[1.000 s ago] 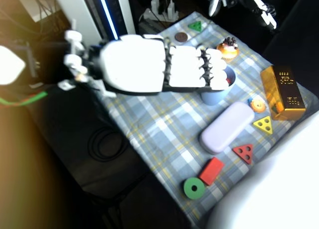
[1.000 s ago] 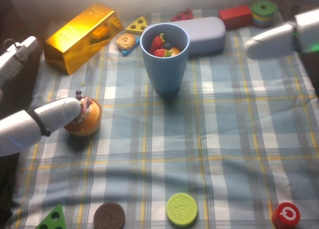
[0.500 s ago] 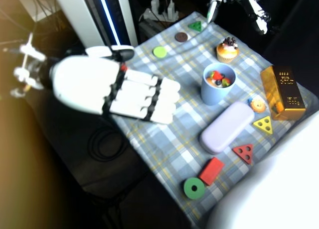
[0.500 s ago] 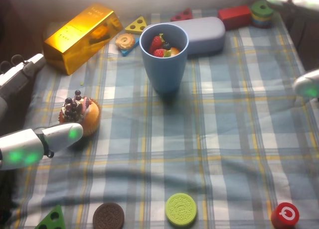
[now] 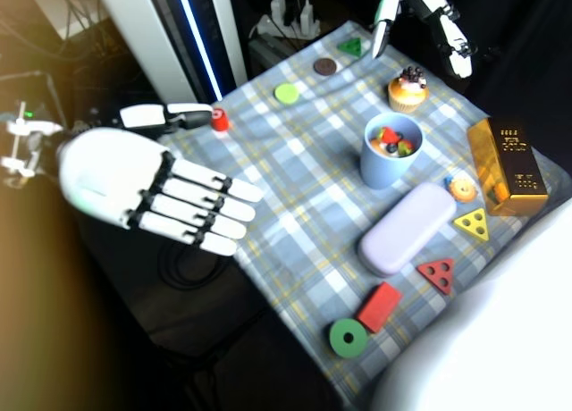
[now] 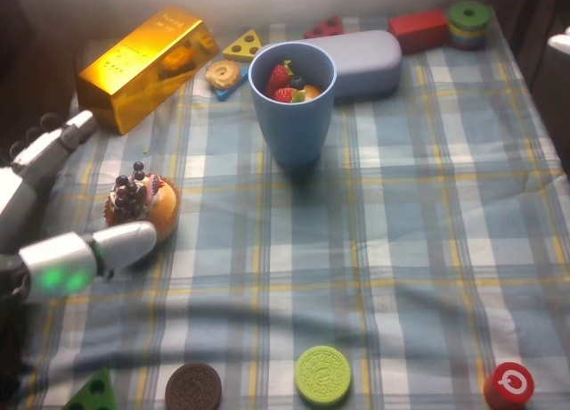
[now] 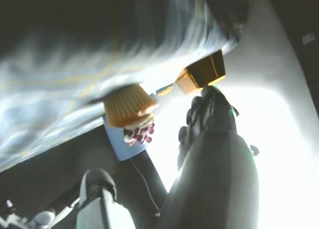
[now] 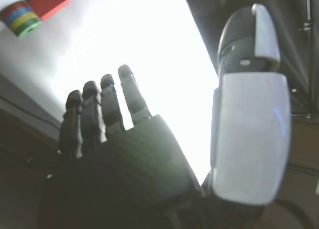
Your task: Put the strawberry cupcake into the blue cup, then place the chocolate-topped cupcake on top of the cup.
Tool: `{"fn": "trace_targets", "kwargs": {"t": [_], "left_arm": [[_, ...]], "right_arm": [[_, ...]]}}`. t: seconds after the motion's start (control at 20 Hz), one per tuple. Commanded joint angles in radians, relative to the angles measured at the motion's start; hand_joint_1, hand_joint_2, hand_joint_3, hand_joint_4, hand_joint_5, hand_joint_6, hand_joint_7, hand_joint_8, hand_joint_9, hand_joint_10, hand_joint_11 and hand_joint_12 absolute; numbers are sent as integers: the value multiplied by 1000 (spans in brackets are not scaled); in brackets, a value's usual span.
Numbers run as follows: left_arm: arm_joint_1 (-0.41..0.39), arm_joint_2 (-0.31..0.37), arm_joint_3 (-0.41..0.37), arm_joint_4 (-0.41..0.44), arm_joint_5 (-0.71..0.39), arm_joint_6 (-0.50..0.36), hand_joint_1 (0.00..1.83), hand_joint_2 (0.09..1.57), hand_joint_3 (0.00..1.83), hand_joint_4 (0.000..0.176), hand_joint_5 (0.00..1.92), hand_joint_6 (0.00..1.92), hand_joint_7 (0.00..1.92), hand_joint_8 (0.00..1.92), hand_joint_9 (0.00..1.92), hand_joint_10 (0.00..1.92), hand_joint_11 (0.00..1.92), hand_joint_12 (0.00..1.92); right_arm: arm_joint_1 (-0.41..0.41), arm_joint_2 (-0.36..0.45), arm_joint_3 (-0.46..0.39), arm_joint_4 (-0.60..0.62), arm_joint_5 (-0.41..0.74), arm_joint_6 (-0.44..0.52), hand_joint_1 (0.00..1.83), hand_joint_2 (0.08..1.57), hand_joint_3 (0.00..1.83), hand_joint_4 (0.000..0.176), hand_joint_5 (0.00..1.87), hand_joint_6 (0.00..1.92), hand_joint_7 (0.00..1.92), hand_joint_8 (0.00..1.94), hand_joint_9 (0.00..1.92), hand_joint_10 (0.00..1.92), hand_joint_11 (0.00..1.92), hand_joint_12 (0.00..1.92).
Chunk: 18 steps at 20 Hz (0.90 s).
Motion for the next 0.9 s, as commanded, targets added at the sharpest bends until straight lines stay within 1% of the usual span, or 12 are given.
{"fn": "trace_targets", "kwargs": {"t": [0.0,0.05,0.15,0.25,0.3,0.35,0.45,0.5,0.55,0.6,0.7,0.85], "left_arm": [[-18,-8,12,40,-94,-6,696,888,4,95,141,3,161,7,119,8,1,6],[-27,-13,23,42,-79,-6,700,900,8,86,156,9,174,11,119,7,0,0],[-49,-29,49,48,-42,-5,740,870,0,106,195,6,218,7,167,9,77,39],[-58,-41,58,52,-26,-5,780,867,0,72,233,14,262,15,219,21,138,68],[-59,-46,62,52,-21,-5,787,868,0,87,258,7,281,7,223,9,126,60],[-59,-53,68,51,-15,-5,810,877,3,84,263,5,281,3,211,1,93,45],[-60,-68,77,50,4,-5,817,849,0,101,293,4,318,4,253,6,125,56],[-61,-75,79,49,10,-5,839,827,0,76,322,12,345,11,282,14,142,62],[-61,-81,82,48,12,-5,837,825,0,73,321,9,356,14,287,14,155,67],[-63,-84,86,47,14,-5,857,815,0,72,340,14,377,19,300,16,156,66],[-69,-90,94,45,21,-5,875,837,1,94,363,17,395,18,297,10,128,51],[-71,-91,96,45,21,-5,1000,853,2,80,461,18,458,18,321,11,139,44]], "right_arm": [[-7,8,-1,42,167,3,0,906,10,0,0,0,0,0,0,0,0,0],[-21,8,-2,49,180,3,0,905,8,0,0,0,0,0,0,0,0,0],[-33,7,-3,54,192,3,0,918,11,0,0,0,0,0,0,0,0,0],[-34,5,-2,54,193,3,0,897,0,0,0,0,0,0,0,0,0,0],[-34,4,-2,54,193,3,0,882,0,0,0,0,0,0,0,0,0,0],[-34,3,-2,54,195,3,0,860,0,13,0,0,0,0,0,0,0,0],[-34,0,-2,54,200,3,14,872,0,1,0,0,0,0,0,0,0,0],[-35,-2,-2,54,201,3,41,874,0,2,0,0,0,0,0,0,0,0],[-36,-4,-2,54,201,3,47,879,0,0,0,0,0,0,0,0,0,0],[-37,-5,-2,54,201,4,55,864,0,0,0,0,0,0,0,0,0,0],[-39,-7,-2,54,201,6,68,858,0,0,0,0,0,0,0,0,0,0],[-41,-11,-2,54,201,6,126,851,0,0,0,0,0,0,0,0,0,0]]}}
